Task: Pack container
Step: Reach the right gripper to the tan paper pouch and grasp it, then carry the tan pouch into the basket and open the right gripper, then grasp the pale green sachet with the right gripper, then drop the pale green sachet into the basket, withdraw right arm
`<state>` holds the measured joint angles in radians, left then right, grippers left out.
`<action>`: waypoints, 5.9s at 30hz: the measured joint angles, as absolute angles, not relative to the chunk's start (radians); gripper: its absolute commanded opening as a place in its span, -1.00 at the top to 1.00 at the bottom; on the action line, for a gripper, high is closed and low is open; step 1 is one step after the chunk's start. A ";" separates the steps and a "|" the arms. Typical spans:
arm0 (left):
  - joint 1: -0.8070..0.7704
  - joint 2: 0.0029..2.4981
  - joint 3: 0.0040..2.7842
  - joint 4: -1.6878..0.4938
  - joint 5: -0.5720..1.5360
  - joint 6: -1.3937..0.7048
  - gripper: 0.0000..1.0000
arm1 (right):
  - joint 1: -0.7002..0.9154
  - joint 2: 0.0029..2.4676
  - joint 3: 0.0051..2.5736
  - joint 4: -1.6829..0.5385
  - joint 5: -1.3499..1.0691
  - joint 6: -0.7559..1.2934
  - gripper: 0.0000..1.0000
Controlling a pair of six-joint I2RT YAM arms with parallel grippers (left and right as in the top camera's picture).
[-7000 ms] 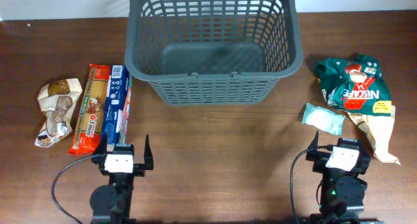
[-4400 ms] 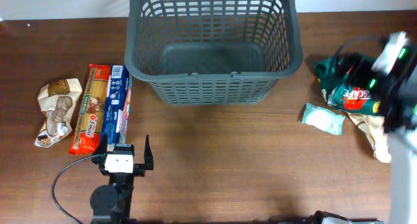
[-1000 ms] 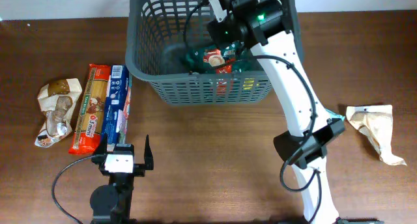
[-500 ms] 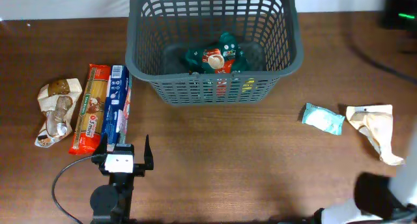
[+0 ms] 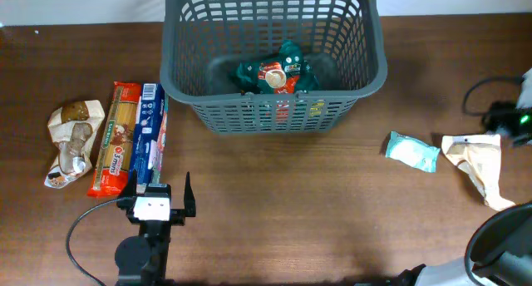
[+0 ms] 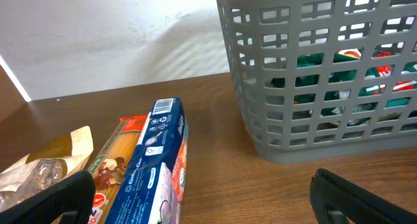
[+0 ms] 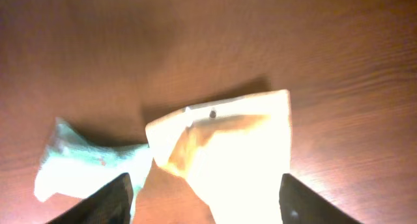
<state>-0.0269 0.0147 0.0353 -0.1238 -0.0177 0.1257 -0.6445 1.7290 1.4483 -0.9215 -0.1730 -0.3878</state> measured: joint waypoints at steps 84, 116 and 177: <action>-0.027 0.015 0.035 -0.124 -0.018 0.126 -0.99 | 0.402 2.175 2.519 -1.270 0.103 -0.156 -0.40; -0.027 0.015 0.035 -0.124 -0.018 0.126 -0.99 | -0.325 1.755 1.320 -0.816 -0.162 -0.509 -0.82; -0.027 0.015 0.035 -0.124 -0.018 0.126 -0.98 | 0.334 2.077 2.526 -1.123 -0.144 -0.206 0.93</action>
